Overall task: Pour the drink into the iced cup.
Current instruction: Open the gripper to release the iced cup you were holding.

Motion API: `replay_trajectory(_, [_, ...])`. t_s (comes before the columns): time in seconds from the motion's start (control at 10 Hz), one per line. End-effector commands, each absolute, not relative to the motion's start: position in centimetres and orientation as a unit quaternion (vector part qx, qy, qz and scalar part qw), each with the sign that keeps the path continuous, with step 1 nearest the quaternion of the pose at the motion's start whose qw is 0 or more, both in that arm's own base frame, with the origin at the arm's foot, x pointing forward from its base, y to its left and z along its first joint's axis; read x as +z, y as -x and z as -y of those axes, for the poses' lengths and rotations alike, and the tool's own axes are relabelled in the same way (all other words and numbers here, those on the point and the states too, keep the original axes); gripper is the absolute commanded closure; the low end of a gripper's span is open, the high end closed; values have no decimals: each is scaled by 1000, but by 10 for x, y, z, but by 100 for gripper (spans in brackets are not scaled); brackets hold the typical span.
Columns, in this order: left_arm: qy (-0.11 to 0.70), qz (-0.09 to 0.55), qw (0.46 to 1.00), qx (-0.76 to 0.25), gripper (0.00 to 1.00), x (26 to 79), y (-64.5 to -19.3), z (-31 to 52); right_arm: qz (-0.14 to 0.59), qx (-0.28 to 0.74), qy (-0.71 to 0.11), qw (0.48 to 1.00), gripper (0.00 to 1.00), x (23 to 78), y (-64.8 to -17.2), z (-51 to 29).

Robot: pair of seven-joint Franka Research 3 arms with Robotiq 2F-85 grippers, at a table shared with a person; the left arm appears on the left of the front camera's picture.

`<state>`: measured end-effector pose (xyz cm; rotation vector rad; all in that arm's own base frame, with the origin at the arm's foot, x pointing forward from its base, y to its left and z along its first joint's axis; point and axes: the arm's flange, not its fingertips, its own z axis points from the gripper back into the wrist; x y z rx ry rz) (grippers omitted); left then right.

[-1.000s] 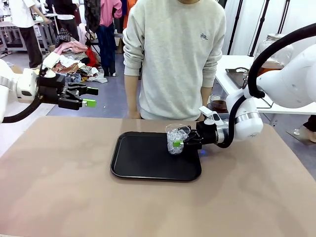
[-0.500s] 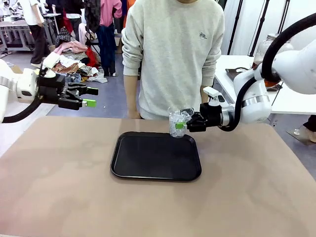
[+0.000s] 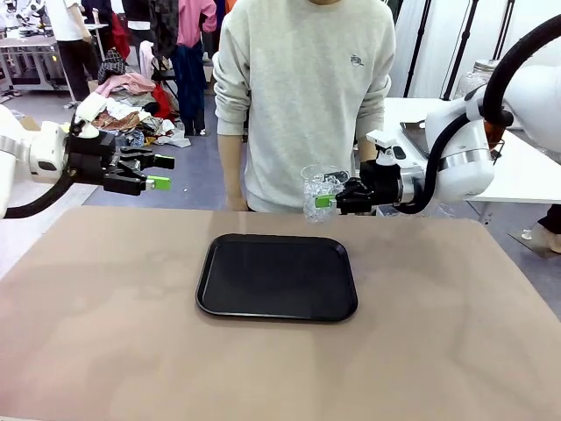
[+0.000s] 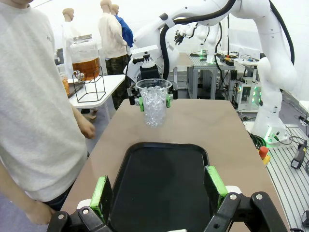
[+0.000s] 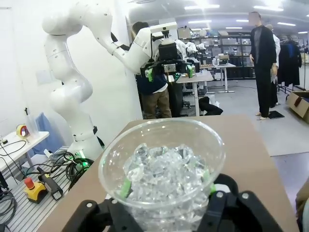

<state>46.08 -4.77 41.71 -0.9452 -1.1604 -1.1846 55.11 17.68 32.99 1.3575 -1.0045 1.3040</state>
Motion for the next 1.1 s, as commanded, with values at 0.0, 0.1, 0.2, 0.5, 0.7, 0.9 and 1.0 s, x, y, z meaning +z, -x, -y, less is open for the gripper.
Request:
replay_trajectory(0.0, [403, 497, 577, -507, 0, 418, -460, 47, 393, 529, -571, 489, 36, 332, -559, -178])
replay_trajectory(0.1, [403, 497, 577, -507, 0, 418, -460, 47, 389, 529, -572, 491, 36, 330, -561, -179])
replay_trajectory(0.2, [403, 497, 577, -507, 0, 418, -460, 47, 388, 530, -573, 491, 36, 329, -562, -180])
replay_trajectory(0.5, [403, 497, 577, -507, 0, 418, -460, 47, 384, 529, -571, 497, 36, 328, -566, -180])
replay_trajectory(0.7, [403, 497, 577, -507, 0, 418, -460, 47, 383, 529, -568, 501, 36, 328, -567, -181])
replay_trajectory(0.9, [403, 497, 577, -507, 0, 418, -460, 47, 383, 528, -566, 504, 36, 328, -569, -181])
replay_trajectory(1.0, [403, 497, 577, -507, 0, 418, -460, 47, 382, 527, -567, 505, 36, 328, -569, -182])
